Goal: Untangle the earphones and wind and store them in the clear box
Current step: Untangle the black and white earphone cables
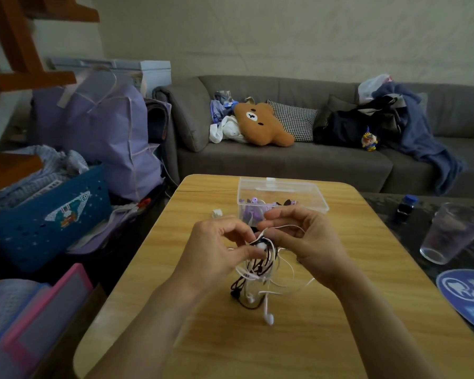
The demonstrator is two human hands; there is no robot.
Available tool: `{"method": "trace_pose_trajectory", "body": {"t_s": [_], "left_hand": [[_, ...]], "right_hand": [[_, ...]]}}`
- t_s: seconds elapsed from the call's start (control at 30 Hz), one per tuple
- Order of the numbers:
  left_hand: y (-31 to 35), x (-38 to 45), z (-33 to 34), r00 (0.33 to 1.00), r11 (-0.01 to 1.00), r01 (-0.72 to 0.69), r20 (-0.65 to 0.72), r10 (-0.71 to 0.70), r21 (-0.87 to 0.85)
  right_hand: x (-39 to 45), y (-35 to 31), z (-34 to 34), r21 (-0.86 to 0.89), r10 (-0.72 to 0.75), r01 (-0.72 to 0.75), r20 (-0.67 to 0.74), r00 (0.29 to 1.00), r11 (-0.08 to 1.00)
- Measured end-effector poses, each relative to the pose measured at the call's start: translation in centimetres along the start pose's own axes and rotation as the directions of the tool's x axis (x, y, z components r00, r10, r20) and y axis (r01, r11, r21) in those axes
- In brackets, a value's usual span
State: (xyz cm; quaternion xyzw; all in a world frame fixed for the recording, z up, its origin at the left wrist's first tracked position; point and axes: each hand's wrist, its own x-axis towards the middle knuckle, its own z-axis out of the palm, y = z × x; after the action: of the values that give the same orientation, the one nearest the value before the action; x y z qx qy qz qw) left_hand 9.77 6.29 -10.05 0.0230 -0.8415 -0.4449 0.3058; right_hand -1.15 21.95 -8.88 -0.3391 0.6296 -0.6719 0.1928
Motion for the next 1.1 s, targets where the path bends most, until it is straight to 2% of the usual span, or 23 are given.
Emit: {"method": "trace_pose_trajectory", "body": {"t_s": [0.3,0.53,0.67,0.77,0.83,0.93,1.0,1.1], "left_hand": [[0.0,0.1,0.0,0.999,0.995,0.038,-0.005,-0.038,-0.092],[0.1,-0.1,-0.4,0.984,0.996,0.077,0.162,-0.069,-0.045],[-0.2,-0.1,-0.5,0.991,0.996,0.083,0.110,-0.079,-0.032],[-0.2,-0.1,-0.3,0.994,0.996,0.086,0.072,-0.085,-0.023],[-0.3,-0.2,0.0,0.998,0.998,0.046,0.030,-0.047,0.043],[-0.4,0.0,0.2,0.999,0.988,-0.027,-0.030,0.032,0.151],[-0.4,0.0,0.2,1.000,0.994,0.007,-0.028,-0.004,0.109],[-0.2,0.0,0.1,0.989,0.988,0.135,0.063,-0.130,-0.080]], "right_hand": [[0.2,0.3,0.0,-0.048,0.052,-0.052,0.009,0.999,0.997],[0.0,-0.2,0.1,-0.333,0.064,0.000,0.184,0.981,0.943],[0.1,-0.7,-0.5,-0.433,0.123,-0.019,0.214,0.969,0.901],[0.1,-0.7,-0.6,-0.511,0.191,-0.059,0.209,0.959,0.857],[0.1,-0.7,-0.5,-0.534,0.214,-0.082,0.191,0.958,0.842],[0.2,-0.6,-0.5,-0.503,0.110,-0.044,0.103,0.989,0.863],[0.2,-0.7,-0.7,-0.464,0.032,-0.009,0.042,0.999,0.886],[0.1,-0.8,-0.8,-0.409,-0.003,0.000,-0.007,1.000,0.913]]}}
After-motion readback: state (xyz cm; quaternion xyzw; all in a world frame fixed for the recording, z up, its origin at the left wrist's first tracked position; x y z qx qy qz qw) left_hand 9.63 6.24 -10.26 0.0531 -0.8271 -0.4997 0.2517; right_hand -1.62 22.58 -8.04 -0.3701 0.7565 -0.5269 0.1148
